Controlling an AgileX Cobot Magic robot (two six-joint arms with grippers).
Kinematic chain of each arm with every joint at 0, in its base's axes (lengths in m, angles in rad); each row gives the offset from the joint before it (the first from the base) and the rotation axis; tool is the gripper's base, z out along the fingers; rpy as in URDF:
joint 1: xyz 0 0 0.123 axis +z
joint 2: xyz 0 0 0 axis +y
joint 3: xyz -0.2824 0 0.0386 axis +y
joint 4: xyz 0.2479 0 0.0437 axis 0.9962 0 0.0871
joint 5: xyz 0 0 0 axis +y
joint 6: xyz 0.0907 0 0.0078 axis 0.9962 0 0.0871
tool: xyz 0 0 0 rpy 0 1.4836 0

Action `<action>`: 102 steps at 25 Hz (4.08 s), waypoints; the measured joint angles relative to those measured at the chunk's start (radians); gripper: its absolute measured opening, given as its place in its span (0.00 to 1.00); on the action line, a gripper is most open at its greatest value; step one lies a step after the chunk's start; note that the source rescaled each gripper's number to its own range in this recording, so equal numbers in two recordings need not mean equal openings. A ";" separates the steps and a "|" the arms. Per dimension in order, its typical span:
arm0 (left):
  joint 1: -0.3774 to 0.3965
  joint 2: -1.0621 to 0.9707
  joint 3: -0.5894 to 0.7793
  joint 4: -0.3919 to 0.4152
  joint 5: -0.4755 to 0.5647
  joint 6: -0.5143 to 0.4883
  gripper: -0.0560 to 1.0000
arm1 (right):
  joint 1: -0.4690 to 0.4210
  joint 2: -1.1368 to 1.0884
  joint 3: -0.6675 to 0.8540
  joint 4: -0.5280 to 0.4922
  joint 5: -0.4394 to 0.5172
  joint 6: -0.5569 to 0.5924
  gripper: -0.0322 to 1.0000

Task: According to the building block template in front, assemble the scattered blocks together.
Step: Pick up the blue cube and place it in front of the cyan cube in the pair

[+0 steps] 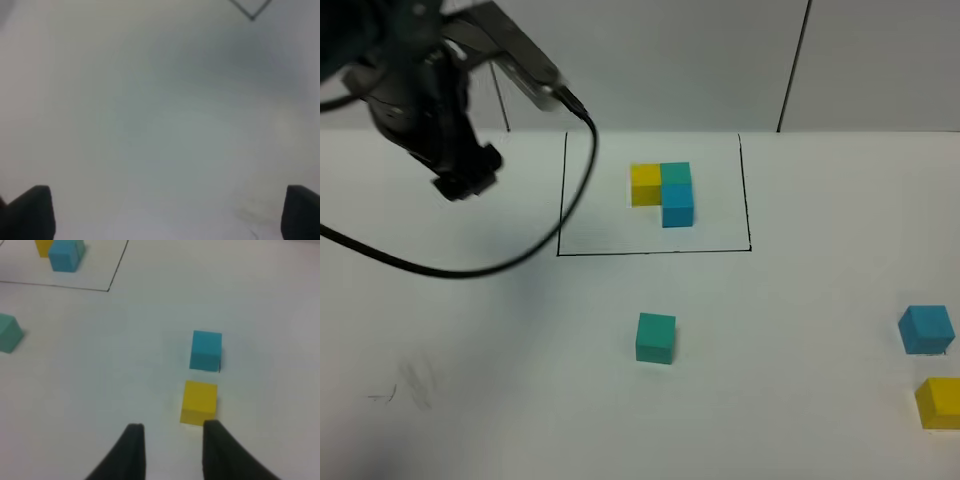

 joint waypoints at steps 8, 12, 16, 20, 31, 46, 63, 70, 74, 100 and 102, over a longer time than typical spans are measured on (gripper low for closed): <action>0.354 -0.206 0.000 -0.166 0.001 -0.092 0.98 | 0.000 0.000 0.000 0.000 0.000 0.000 0.03; 0.482 -0.333 0.000 -0.201 0.001 -0.118 0.98 | 0.000 0.000 0.000 0.000 0.000 0.000 0.03; 0.552 -0.469 0.000 -0.188 0.001 -0.142 0.98 | 0.000 0.000 0.000 0.000 0.000 0.000 0.03; 0.556 -0.608 0.006 -0.193 0.001 -0.147 0.96 | 0.000 0.000 0.000 0.000 0.000 0.000 0.03; 0.494 -1.114 0.401 -0.285 0.002 -0.129 0.93 | 0.000 0.000 0.000 0.000 0.000 0.000 0.03; 0.405 -1.614 0.873 -0.434 -0.037 -0.126 0.90 | 0.000 0.000 0.000 0.000 0.000 0.000 0.03; 0.405 -1.775 1.188 -0.437 -0.132 -0.164 0.87 | 0.000 0.000 0.000 0.000 0.000 0.000 0.03; 0.405 -1.775 1.193 -0.437 -0.126 -0.178 0.81 | 0.000 0.000 0.000 0.000 0.000 0.000 0.03; 0.405 -1.775 1.194 -0.437 -0.126 -0.179 0.72 | 0.000 0.000 0.000 0.000 0.000 0.000 0.03; 0.405 -1.775 1.195 -0.437 -0.126 -0.179 0.33 | 0.000 0.000 0.000 0.002 -0.042 0.002 0.03; 0.405 -1.775 1.195 -0.437 -0.126 -0.179 0.33 | 0.000 0.000 0.000 0.002 -0.042 0.003 0.03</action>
